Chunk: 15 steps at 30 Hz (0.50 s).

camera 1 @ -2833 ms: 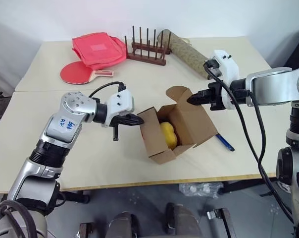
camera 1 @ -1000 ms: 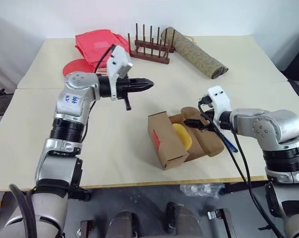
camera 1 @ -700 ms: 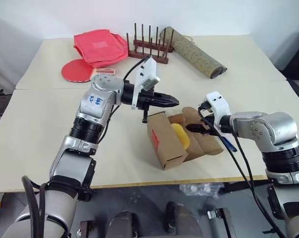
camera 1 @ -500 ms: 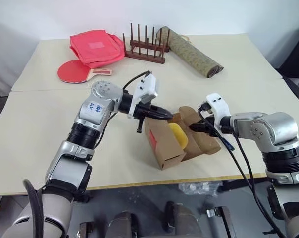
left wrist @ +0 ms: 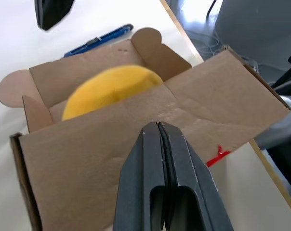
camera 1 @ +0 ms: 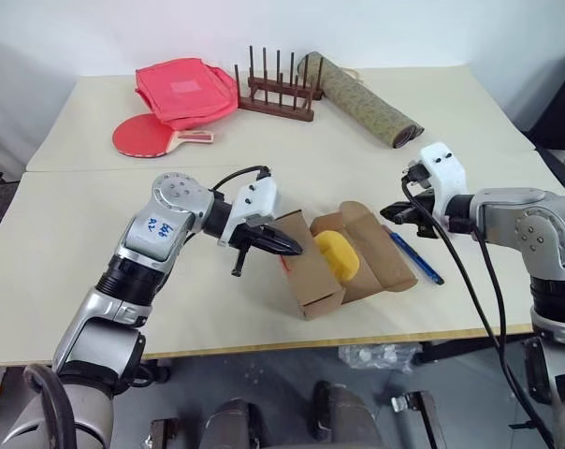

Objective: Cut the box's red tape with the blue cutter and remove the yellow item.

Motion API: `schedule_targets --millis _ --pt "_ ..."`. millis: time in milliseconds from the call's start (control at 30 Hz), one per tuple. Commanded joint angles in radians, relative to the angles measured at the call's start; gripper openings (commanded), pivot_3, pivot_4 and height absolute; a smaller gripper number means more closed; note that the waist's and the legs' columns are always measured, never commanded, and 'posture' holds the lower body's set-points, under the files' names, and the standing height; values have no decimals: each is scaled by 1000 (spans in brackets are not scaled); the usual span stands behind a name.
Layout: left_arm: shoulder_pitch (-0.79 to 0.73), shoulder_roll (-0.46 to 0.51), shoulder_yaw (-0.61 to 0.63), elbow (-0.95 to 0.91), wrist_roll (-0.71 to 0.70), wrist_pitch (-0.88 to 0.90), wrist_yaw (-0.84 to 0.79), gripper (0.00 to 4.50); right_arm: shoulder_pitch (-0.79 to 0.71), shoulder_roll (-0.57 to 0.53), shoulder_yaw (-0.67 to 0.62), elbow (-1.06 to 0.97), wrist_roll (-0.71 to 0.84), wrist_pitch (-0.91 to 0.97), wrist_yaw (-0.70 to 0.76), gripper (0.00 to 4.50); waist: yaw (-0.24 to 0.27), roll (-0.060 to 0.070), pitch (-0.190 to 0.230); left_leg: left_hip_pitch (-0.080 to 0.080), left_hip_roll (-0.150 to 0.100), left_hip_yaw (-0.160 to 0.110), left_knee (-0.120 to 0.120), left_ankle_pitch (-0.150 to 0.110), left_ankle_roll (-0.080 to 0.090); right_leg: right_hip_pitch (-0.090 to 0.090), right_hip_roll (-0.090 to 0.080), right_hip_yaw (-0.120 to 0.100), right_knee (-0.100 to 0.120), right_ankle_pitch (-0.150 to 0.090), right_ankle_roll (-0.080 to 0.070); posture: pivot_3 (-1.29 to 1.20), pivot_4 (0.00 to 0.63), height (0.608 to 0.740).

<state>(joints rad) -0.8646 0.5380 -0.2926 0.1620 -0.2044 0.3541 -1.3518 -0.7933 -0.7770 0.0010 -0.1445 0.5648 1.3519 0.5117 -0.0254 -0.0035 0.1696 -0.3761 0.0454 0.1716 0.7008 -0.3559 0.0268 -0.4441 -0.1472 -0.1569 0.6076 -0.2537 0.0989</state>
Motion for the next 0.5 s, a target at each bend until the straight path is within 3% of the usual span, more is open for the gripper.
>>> schedule_targets --millis 33,500 --pt "59 29 -54 -10 46 6 -11 0 1 -14 -7 3 -12 -15 22 43 0 0 0 1 0 0 0 0 0 0 0 1 0 0 0 0 150 740" --pt "177 85 -62 -54 76 -9 38 0 8 5 3 -18 8 41 65 43 18 1 -2 6 2 -1 0 -1 2 3 -3 3 3 0 0 0 150 740"
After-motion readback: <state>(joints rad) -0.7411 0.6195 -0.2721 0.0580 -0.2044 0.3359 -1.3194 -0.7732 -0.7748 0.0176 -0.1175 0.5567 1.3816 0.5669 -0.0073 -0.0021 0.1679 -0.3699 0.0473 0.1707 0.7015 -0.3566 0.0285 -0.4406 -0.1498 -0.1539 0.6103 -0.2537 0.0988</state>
